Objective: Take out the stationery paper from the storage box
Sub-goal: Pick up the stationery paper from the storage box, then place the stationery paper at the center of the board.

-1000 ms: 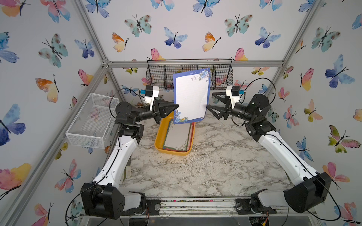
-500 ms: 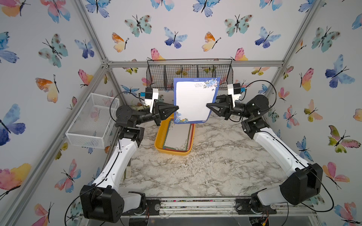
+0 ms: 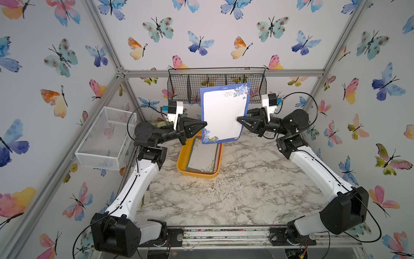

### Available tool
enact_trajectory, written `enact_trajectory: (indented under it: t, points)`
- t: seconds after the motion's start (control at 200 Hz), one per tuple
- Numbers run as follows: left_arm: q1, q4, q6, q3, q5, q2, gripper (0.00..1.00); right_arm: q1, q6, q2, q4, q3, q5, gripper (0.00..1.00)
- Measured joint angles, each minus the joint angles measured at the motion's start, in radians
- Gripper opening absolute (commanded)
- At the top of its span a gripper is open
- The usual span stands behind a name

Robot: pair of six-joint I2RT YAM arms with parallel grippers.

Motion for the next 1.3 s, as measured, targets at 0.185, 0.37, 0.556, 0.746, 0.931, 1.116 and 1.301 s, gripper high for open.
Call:
enact_trajectory:
  t: [0.185,0.37,0.556,0.746,0.931,1.116,1.301]
  points:
    - [-0.002,0.0,-0.005,-0.001,-0.019,0.0,0.0,0.005,0.007,0.0,0.001,0.0,-0.001,0.27]
    - [-0.003,0.0,-0.026,-0.001,-0.025,0.007,0.0,0.005,0.007,0.0,-0.01,0.0,-0.002,0.21]
    - [-0.005,-0.001,-0.047,-0.001,-0.025,0.032,0.0,0.006,-0.014,-0.026,-0.064,-0.004,0.018,0.02]
    - [-0.01,-0.002,-0.051,-0.001,-0.03,0.034,0.11,0.011,-0.058,-0.068,-0.182,-0.004,0.069,0.01]
    - [-0.011,-0.071,0.008,-0.02,-0.078,0.022,0.51,0.011,-0.09,-0.089,-0.303,-0.021,0.113,0.01]
    - [-0.009,-0.24,0.129,-0.051,-0.188,-0.01,0.68,0.011,-0.16,-0.119,-0.491,-0.072,0.191,0.01]
    - [0.002,-0.399,0.232,-0.053,-0.349,-0.017,0.7,0.0,-0.241,-0.116,-0.724,-0.082,0.296,0.01]
